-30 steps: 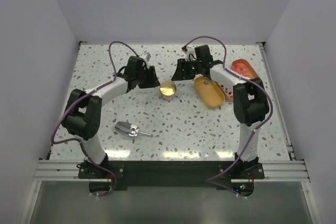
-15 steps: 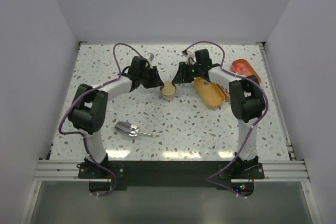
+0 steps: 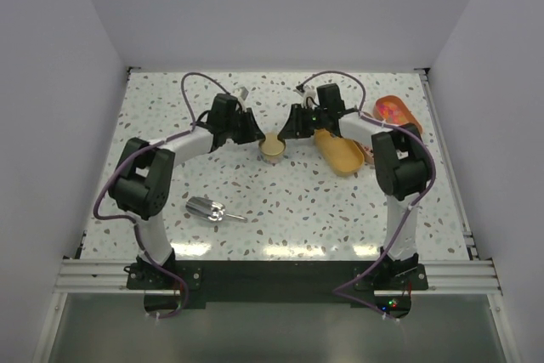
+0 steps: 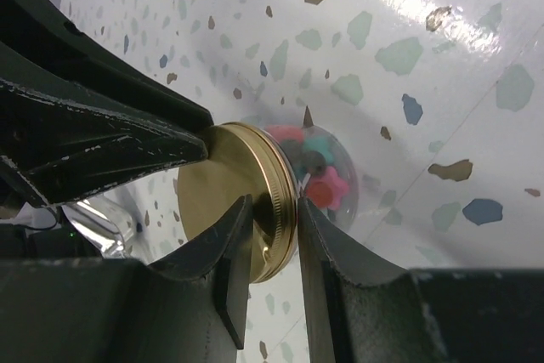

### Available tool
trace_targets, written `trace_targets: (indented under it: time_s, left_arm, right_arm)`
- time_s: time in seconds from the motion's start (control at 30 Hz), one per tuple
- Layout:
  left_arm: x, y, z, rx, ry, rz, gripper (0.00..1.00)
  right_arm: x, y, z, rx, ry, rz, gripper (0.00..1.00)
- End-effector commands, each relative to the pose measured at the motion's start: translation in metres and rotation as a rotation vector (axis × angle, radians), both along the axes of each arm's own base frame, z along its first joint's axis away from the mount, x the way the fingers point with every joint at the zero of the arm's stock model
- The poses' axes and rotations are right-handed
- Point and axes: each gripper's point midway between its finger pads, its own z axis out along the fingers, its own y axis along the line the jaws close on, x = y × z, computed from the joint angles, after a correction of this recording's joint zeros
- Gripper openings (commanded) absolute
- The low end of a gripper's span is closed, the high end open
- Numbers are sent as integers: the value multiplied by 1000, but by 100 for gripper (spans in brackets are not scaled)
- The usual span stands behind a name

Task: Pack the candies
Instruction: Close the bottle lid on the packing bottle.

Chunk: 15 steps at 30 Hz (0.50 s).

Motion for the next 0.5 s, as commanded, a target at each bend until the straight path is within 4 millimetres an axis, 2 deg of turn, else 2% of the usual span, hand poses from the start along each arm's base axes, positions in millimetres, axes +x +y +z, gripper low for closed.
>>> trace_targets:
  time_s: [0.0,0.03,0.1,0.13,0.2,0.23,0.27,0.3,0.47]
  left_arm:
    - [-32,3,-17,45,70,-2,27]
    - [-37,5,-18,50,73,0,27]
    - [-52,9,-26,61,92,-1,27]
    - [-56,10,-21,55,83,4,27]
    - [-71,15,-29,64,108,5,27]
    - [-75,15,-22,54,96,4,27]
    - [-85,18,-29,62,112,1,27]
    - [-90,14,-22,55,95,-8,27]
    - [-124,6,-27,52,110,-45,28]
  right_arm:
    - [-13,-10,5,-14,1,-19,30]
    - [-22,-12,-2,-18,22,-20,30]
    - [-29,-13,5,2,11,-24,30]
    - [-37,-16,0,-1,22,-28,30]
    - [-49,-19,-4,-3,52,-34,29]
    - [-57,-22,-3,2,44,-36,29]
    - [-62,-22,-3,2,42,-36,29]
    - [-67,-23,-3,0,42,-36,29]
    - [-101,-26,-11,-20,56,-23,28]
